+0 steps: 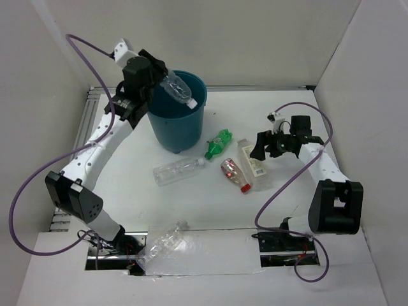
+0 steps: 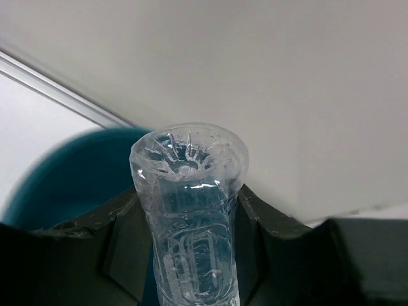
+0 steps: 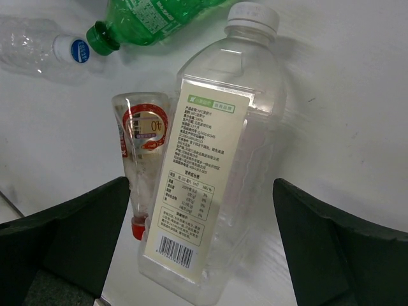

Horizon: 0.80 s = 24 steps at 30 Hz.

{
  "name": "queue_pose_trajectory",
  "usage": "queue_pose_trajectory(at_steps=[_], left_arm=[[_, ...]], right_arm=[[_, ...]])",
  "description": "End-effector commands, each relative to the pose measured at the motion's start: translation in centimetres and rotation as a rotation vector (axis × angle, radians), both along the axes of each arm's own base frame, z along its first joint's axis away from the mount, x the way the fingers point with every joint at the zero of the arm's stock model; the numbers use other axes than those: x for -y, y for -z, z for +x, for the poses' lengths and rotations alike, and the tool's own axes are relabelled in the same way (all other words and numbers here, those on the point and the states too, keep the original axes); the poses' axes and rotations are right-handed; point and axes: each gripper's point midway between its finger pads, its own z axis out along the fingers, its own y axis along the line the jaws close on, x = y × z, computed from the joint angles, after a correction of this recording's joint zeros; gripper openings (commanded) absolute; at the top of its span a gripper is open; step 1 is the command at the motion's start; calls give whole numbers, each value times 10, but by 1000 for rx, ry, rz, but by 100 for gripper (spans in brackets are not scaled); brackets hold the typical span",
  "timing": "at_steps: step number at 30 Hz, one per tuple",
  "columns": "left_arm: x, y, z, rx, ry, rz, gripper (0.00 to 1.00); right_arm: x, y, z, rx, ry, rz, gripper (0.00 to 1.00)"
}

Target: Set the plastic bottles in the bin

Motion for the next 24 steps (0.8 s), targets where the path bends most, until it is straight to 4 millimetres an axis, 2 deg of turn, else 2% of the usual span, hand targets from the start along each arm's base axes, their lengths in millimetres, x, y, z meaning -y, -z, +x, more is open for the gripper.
queue_pose_trajectory(at_steps=[1, 2, 3, 5, 6, 8, 10, 12, 13, 15, 16, 17, 18, 19, 21, 22, 24], left_arm=[[-40, -55, 7, 136, -72, -117, 0], [-43, -62, 7, 155, -71, -136, 0], [-47, -58, 15, 147, -84, -143, 0], [-54, -45, 20, 97, -104, -133, 0], [-56, -45, 20, 97, -117, -122, 2], [-57, -15, 27, 35, -139, -34, 5], [-59, 10, 30, -26, -143, 51, 16], [-48, 32, 34, -84, -91, 113, 28], [-47, 41, 35, -113, -73, 168, 53], [-35, 52, 34, -148, -39, 222, 75], [-38, 55, 33, -164, -46, 249, 84], [-34, 56, 31, -166, -30, 284, 99], [-35, 56, 31, -168, -26, 302, 100], [-34, 44, 24, -147, -28, 311, 100], [-39, 37, 16, -139, -40, 362, 100], [-41, 16, 4, -96, -53, 370, 100], [-38, 8, -12, -74, -28, 451, 100]], right_arm=[[0, -5, 5, 16, 7, -26, 100], [1, -2, 5, 17, 13, -33, 100], [1, 2, 3, 6, 13, -32, 100], [1, 3, 4, 1, 18, -28, 100], [-2, 6, 4, -8, 9, -27, 100], [-4, 6, 5, -3, 13, -34, 100], [-5, 13, 5, -25, 11, -43, 100], [-12, 15, 2, -48, -9, -50, 100], [-11, 17, 5, -43, -12, -73, 100], [-19, 23, 1, -62, -33, -99, 100], [-17, 28, 2, -76, -18, -126, 100], [-22, 28, 3, -62, -29, -141, 100], [-23, 33, 3, -75, -31, -154, 100], [-20, 37, 8, -80, -11, -168, 100], [-26, 45, 8, -102, -18, -188, 100], [-20, 52, 15, -115, 16, -216, 100], [-21, 59, 20, -123, 29, -255, 100]])
